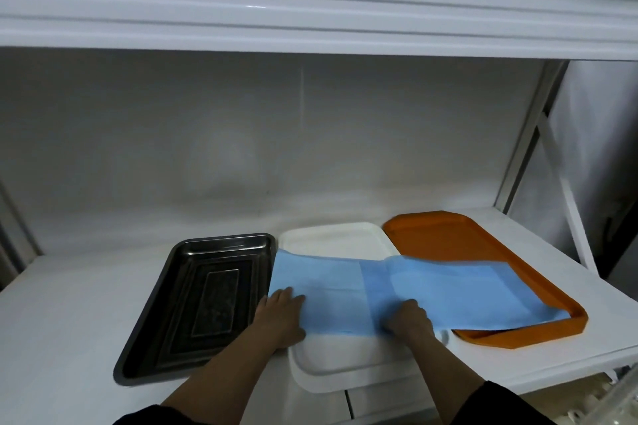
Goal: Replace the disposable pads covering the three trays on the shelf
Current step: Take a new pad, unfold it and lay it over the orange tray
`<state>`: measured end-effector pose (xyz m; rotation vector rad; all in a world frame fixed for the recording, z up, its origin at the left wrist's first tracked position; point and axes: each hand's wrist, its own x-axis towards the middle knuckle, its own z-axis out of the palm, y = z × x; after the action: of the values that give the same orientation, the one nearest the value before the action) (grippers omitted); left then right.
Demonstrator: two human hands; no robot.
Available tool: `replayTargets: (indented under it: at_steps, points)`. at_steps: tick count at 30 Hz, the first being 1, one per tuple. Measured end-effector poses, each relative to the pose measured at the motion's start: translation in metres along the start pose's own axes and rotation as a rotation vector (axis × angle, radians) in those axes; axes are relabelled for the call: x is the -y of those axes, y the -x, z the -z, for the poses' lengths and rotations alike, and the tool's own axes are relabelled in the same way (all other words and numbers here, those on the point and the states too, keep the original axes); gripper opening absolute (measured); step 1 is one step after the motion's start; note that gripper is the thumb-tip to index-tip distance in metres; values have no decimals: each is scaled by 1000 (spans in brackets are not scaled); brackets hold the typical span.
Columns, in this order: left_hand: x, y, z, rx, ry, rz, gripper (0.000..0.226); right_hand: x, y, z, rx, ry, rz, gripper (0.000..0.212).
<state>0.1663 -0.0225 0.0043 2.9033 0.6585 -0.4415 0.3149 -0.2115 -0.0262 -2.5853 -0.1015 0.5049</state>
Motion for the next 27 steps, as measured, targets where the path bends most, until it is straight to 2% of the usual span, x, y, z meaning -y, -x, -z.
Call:
replayTargets:
  at_steps: [3, 5, 7, 11, 15, 18, 21, 22, 24, 27]
  points:
    - [-3, 1, 1, 25, -2, -2, 75, -5, -6, 3, 21, 63, 58, 27]
    - [-5, 1, 4, 44, 9, 0, 77, -1, -6, 8, 25, 3, 99, 21]
    - [-8, 1, 7, 52, 27, -6, 81, 11, 0, 13, 47, -218, 165, 9]
    - [-20, 2, 16, -20, 141, -51, 99, 51, 26, 29, 115, -740, 199, 11]
    - [-34, 4, 28, -143, 363, -118, 107, 99, 59, 46, 224, -880, 314, 13]
    - [-36, 10, 42, -343, 523, -100, 86, 127, 84, 55, 226, -904, 469, 23]
    - [-25, 22, 63, -572, 556, 83, 43, 145, 102, 58, 188, -825, 664, 15]
    - [-20, 27, 69, -624, 528, 139, 33, 148, 107, 58, 196, -813, 711, 18]
    - [-5, 37, 78, -682, 458, 230, 29, 153, 113, 54, 217, -776, 749, 31]
    - [23, 44, 80, -703, 478, 312, 30, 147, 111, 35, 227, -667, 764, 29]
